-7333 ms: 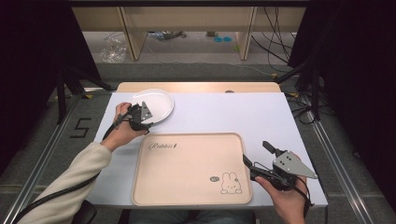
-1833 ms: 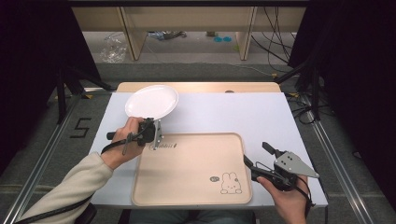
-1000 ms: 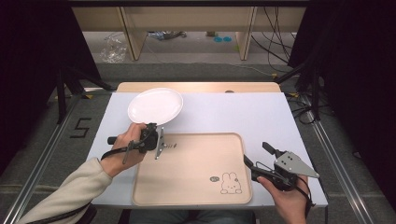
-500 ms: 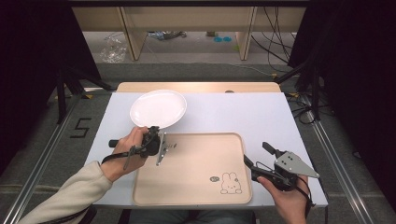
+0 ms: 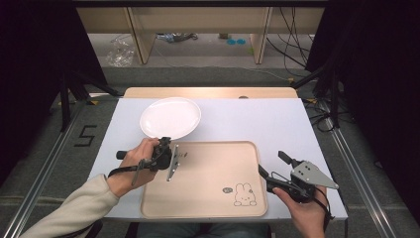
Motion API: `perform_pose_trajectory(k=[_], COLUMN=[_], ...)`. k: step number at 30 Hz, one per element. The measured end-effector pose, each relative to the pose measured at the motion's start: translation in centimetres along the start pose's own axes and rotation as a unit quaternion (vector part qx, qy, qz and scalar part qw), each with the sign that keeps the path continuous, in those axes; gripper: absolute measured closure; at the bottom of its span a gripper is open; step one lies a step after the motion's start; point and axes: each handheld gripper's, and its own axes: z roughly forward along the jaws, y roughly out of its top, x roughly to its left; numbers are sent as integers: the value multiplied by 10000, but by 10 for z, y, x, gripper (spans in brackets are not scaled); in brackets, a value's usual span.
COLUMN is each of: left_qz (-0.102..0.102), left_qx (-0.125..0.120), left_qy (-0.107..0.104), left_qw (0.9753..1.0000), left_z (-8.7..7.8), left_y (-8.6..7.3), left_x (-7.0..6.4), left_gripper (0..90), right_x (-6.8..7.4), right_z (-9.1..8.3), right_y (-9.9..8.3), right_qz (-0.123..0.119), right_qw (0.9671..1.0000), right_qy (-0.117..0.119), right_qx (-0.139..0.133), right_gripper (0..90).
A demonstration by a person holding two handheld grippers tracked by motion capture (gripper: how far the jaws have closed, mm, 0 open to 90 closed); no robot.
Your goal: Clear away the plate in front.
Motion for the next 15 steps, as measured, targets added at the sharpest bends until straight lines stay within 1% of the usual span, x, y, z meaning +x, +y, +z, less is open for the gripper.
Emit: perform_pose_trajectory(k=[5, 7, 10, 11, 15], left_qz=[11, 55, 38, 82, 80], left_qx=[-24, -35, -86, -103, -141], left_qy=[9, 2, 9, -13, 0], left_qw=[10000, 10000, 10000, 9999, 9999], left_z=[-4, -6, -8, -10, -13], left_y=[2, 3, 5, 6, 8], left_x=[-2, -3, -5, -5, -7], left_gripper=[876, 876, 876, 876, 876], right_x=[0, 0, 0, 0, 0], right_z=[0, 1, 1, 1, 1], right_y=[0, 0, 0, 0, 0], right_qz=[13, 5, 14, 15, 20], right_qw=[10000, 10000, 10000, 10000, 10000], right_qy=[-2, -33, -22, -23, -24], right_qx=[-1, -19, -22, -24, -25], right_gripper=[220, 220, 220, 220, 220])
